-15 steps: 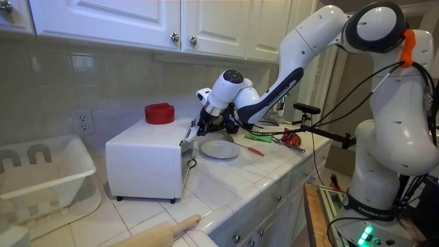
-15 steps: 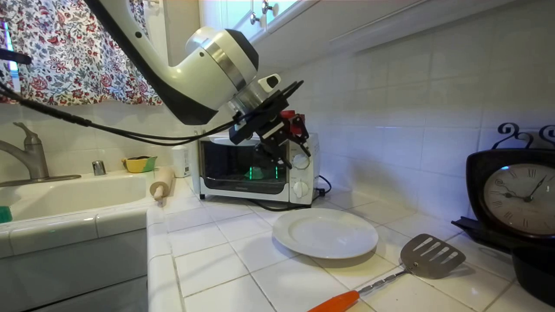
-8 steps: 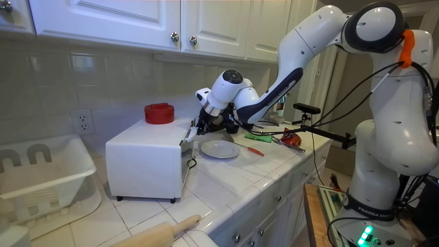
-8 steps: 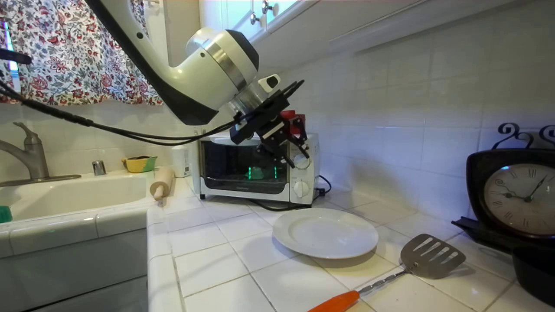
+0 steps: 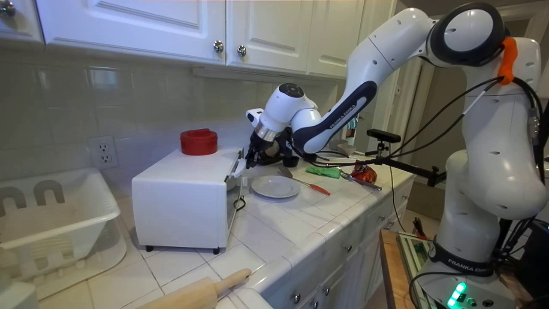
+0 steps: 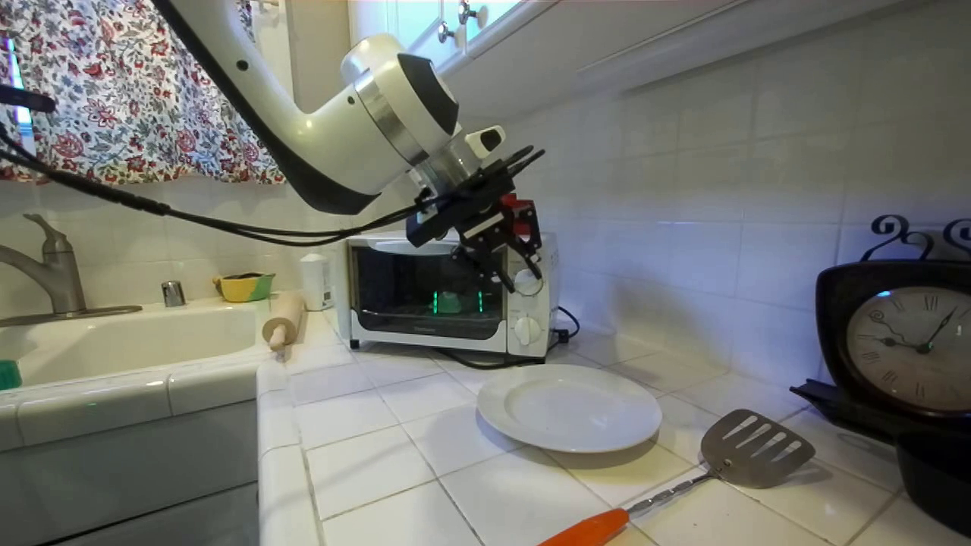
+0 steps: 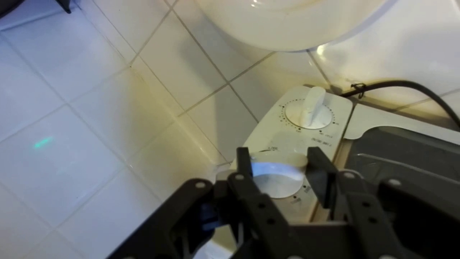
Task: Close the door to the oven
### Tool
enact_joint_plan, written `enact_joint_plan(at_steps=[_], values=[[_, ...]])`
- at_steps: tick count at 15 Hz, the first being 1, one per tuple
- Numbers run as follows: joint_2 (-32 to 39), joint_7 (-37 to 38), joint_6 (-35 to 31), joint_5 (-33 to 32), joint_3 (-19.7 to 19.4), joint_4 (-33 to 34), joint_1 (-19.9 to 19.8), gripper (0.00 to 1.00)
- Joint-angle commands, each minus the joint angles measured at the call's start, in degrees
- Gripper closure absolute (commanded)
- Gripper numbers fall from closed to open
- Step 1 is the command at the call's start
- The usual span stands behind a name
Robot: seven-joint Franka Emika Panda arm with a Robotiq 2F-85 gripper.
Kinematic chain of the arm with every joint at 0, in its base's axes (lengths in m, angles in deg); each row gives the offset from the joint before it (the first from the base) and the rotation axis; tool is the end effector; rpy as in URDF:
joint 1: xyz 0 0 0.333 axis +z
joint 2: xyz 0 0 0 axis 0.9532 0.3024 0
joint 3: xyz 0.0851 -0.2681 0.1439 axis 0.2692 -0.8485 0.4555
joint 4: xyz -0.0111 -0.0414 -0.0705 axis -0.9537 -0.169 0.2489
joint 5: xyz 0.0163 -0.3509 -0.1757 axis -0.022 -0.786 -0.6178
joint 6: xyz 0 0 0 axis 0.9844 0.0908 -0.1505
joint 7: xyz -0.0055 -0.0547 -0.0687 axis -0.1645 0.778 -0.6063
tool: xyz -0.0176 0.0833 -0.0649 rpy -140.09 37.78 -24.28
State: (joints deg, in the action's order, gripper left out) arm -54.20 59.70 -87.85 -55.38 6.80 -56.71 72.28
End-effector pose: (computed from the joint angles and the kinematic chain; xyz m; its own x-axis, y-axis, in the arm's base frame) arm 0.5833 -0.0540 0.3715 0.7997 0.4836 0.3557 0.2678 -0.8177 0.5096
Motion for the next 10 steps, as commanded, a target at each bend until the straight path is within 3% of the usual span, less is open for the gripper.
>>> enact_joint_plan(at_steps=[1, 7, 10], values=[[1.1, -11.1, -3.3, 15.3, 4.0, -1.1, -3.8, 0.82], [1.6, -30.8, -0.7, 41.6, 16.2, 0.1, -14.0, 0.82], [1.8, -41.2, 2.2, 54.7, 20.0, 1.8, -17.6, 0.82]])
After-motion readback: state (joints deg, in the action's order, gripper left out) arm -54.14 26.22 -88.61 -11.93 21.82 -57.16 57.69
